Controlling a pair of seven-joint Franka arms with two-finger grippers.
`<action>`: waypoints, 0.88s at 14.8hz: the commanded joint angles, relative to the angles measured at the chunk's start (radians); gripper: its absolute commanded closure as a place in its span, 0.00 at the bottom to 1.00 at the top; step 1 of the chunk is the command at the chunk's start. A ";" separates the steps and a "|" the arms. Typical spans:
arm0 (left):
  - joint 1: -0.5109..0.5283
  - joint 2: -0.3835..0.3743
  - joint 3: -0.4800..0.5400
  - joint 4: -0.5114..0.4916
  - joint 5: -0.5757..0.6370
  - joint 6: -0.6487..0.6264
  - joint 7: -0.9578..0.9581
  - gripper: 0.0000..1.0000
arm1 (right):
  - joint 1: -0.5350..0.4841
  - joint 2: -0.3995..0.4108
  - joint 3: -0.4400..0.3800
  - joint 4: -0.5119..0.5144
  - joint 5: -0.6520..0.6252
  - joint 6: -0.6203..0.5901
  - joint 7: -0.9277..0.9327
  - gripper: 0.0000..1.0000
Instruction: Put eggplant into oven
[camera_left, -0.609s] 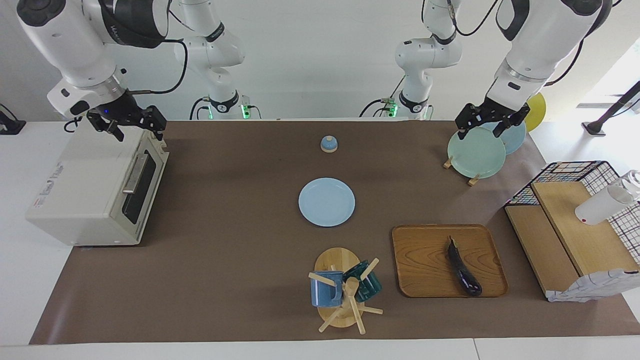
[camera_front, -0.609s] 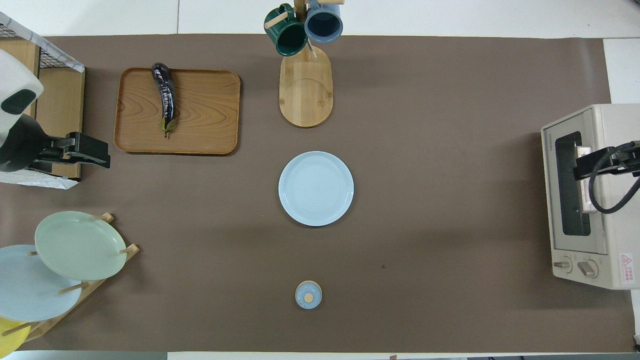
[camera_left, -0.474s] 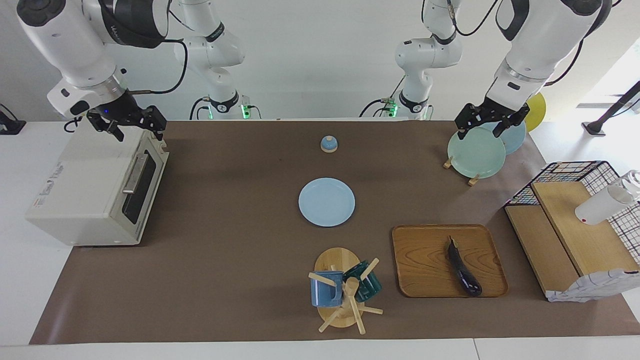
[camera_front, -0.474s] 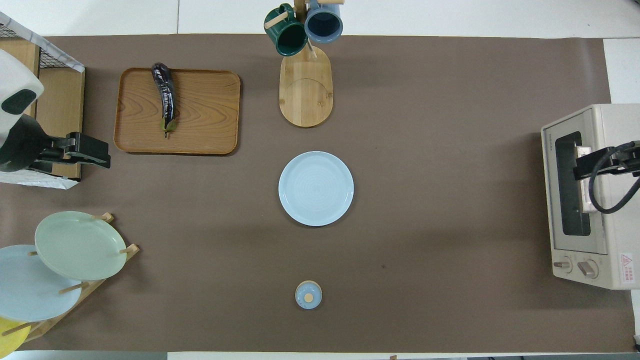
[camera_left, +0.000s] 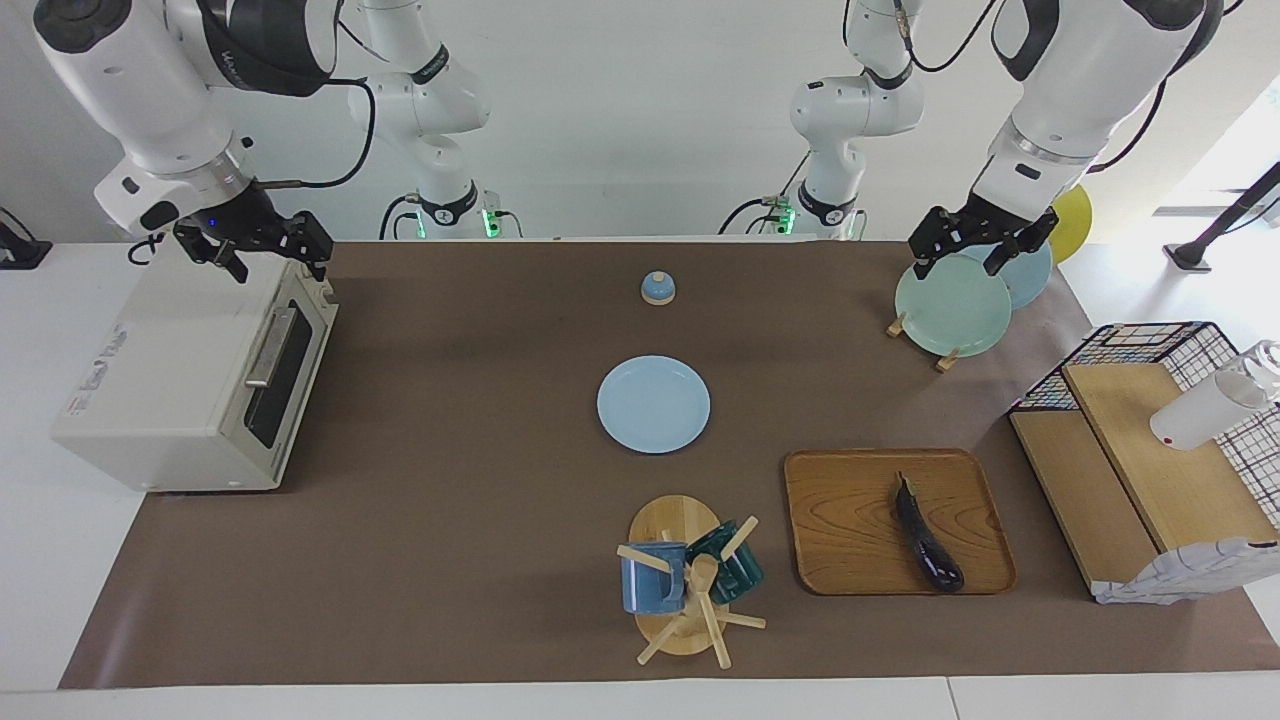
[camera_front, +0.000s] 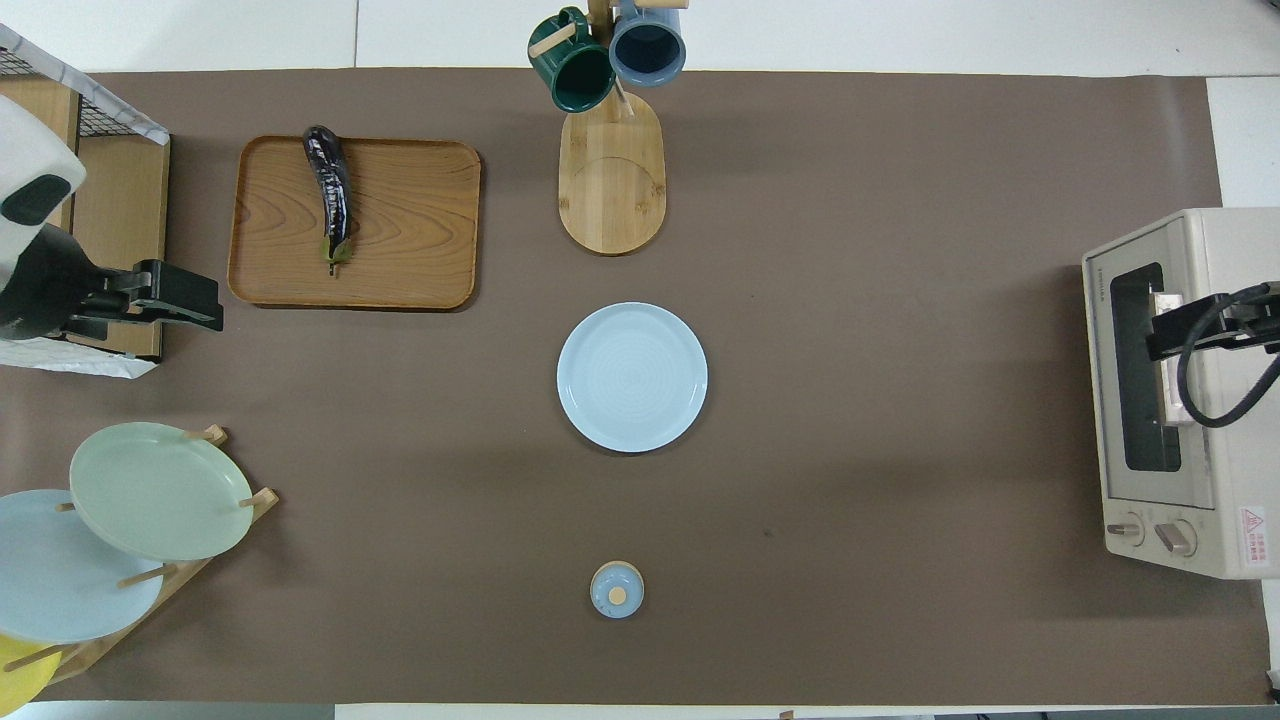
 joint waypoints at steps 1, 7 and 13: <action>0.015 -0.017 -0.003 -0.038 -0.028 0.062 -0.005 0.00 | -0.010 -0.011 0.003 -0.005 0.028 -0.007 -0.002 0.00; 0.021 0.168 0.003 -0.003 -0.060 0.232 -0.019 0.00 | -0.006 -0.016 0.012 -0.028 0.029 0.017 0.002 0.00; 0.012 0.423 0.003 0.059 0.018 0.453 -0.019 0.00 | -0.010 -0.069 0.009 -0.161 0.026 0.148 0.002 1.00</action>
